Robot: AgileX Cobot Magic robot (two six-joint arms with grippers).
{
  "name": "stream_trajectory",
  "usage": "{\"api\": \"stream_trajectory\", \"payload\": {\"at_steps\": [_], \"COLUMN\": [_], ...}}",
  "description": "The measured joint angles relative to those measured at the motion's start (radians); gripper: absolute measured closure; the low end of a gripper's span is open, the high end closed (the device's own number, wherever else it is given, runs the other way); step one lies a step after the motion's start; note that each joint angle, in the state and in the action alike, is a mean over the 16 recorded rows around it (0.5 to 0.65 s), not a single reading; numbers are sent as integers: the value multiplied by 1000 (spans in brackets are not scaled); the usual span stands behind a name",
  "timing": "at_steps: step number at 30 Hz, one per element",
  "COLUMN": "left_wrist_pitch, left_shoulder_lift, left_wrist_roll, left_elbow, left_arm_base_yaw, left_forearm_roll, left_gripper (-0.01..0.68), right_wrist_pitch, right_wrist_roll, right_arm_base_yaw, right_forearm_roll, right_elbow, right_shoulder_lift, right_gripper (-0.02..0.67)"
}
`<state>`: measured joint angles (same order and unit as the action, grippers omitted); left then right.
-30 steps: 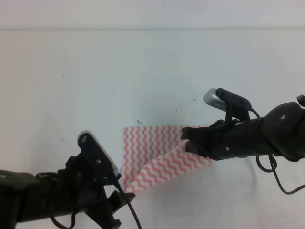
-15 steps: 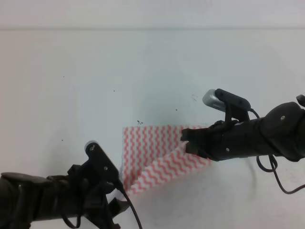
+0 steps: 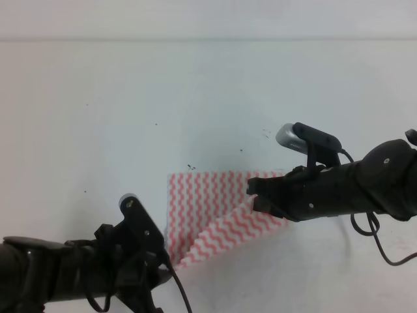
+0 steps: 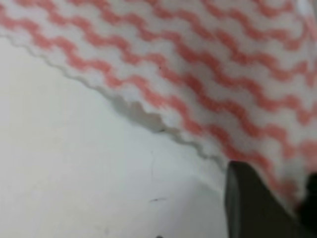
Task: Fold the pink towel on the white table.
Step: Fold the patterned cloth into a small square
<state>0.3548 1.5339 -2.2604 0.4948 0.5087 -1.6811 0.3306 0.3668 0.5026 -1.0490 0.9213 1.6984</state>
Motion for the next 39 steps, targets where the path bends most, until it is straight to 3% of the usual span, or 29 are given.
{"api": "stream_trajectory", "payload": {"at_steps": [7, 10, 39], "left_wrist_pitch": [23, 33, -67], "left_shoulder_lift": [0, 0, 0], "left_wrist_roll": [0, 0, 7], "left_elbow": [4, 11, 149], "left_arm_base_yaw": [0, 0, 0], "left_forearm_roll": [-3, -5, -21], "left_gripper": [636, 662, 676], "right_wrist_pitch": [1, 1, -28], "right_wrist_roll": [0, 0, 0], "right_arm_base_yaw": [0, 0, -51], "right_forearm_roll": [0, 0, 0], "right_elbow": [0, 0, 0], "right_shoulder_lift": [-1, -1, 1], "right_gripper": [666, 666, 666]}}
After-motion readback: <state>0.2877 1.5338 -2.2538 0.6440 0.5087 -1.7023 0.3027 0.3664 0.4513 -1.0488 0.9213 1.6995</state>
